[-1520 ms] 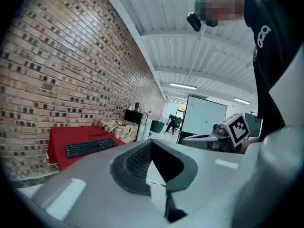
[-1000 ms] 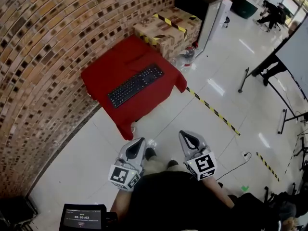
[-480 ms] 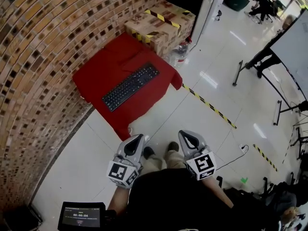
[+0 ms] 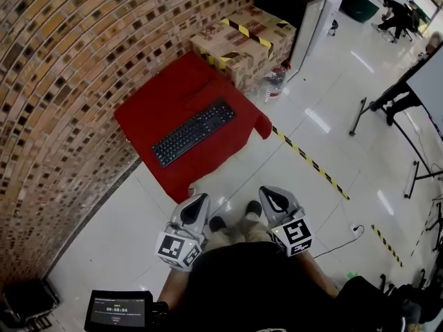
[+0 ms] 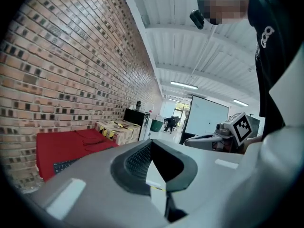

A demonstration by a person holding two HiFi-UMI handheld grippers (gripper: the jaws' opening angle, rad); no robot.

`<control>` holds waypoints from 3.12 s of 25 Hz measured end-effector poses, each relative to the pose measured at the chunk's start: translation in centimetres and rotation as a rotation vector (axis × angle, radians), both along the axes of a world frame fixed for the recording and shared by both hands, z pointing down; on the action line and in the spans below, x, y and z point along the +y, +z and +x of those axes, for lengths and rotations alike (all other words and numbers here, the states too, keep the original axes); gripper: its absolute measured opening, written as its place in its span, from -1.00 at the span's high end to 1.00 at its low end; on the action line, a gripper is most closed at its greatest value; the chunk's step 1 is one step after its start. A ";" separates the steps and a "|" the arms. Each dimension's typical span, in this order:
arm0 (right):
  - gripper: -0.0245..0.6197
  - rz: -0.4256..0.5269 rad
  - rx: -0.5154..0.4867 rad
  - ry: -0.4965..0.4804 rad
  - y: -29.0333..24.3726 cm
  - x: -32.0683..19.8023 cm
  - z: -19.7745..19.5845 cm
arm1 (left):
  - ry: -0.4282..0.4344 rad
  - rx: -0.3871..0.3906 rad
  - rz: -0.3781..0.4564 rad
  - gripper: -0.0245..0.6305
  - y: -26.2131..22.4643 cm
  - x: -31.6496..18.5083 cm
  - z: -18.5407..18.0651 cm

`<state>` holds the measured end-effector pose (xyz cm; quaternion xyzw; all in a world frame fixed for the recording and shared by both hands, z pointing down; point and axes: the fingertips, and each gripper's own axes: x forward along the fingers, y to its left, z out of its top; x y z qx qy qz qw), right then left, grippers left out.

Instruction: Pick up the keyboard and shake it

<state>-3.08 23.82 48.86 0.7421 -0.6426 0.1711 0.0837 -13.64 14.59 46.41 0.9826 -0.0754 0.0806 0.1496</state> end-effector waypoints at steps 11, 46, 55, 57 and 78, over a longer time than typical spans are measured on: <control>0.95 0.025 -0.034 -0.101 0.7 -0.9 8.7 | -0.156 -0.041 0.019 0.88 -0.3 0.1 4.6; 0.95 -0.110 -0.059 -0.373 2.5 -24.7 8.4 | -0.405 -0.021 -0.137 0.88 5.0 -21.8 2.5; 0.95 -0.182 -0.094 -0.450 5.1 -26.5 8.7 | -0.474 -0.057 -0.215 0.88 7.6 -23.0 0.9; 0.95 -0.196 -0.111 -0.465 5.8 -26.7 9.3 | -0.484 -0.070 -0.231 0.88 8.1 -22.9 1.2; 0.95 -0.244 -0.168 -0.561 8.6 -28.6 15.0 | -0.563 -0.160 -0.268 0.88 9.9 -23.0 6.2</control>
